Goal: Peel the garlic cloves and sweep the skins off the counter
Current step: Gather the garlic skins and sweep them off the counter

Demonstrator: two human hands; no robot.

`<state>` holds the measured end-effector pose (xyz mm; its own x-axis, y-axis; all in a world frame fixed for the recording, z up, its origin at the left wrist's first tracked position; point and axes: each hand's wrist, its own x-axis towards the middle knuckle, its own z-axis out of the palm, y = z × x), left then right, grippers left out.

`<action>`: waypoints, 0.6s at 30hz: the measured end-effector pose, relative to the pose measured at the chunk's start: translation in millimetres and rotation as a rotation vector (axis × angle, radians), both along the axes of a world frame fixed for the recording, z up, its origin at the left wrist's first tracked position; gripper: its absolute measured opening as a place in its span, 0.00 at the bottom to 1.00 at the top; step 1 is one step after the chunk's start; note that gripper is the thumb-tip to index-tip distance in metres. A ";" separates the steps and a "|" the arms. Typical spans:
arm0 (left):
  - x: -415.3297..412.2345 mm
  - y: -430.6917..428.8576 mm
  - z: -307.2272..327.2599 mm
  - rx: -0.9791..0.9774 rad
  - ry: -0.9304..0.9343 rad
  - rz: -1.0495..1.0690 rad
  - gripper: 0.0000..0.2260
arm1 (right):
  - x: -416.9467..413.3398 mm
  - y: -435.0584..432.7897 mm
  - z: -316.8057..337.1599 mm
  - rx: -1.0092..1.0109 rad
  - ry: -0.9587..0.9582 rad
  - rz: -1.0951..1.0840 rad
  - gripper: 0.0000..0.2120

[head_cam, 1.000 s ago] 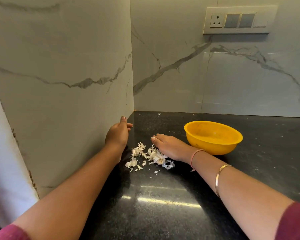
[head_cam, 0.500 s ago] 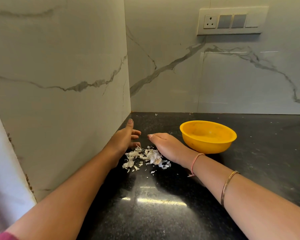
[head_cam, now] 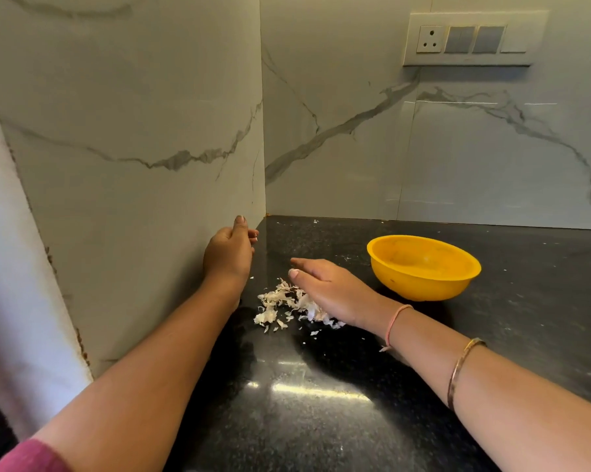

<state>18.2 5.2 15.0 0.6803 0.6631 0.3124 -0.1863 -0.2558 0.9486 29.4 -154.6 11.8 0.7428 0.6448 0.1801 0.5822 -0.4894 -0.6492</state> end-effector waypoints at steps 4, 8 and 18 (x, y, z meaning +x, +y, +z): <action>-0.1 1.0 -4.5 0.039 0.174 -0.066 0.21 | 2.8 6.8 -13.1 -0.112 -0.048 -0.092 0.21; -4.0 -8.3 -5.6 0.247 0.446 -0.212 0.26 | 2.1 22.5 -20.9 -0.135 -0.129 -0.083 0.19; -9.3 -10.1 -5.5 0.325 0.315 -0.208 0.25 | 6.3 3.5 0.6 0.233 0.034 -0.186 0.19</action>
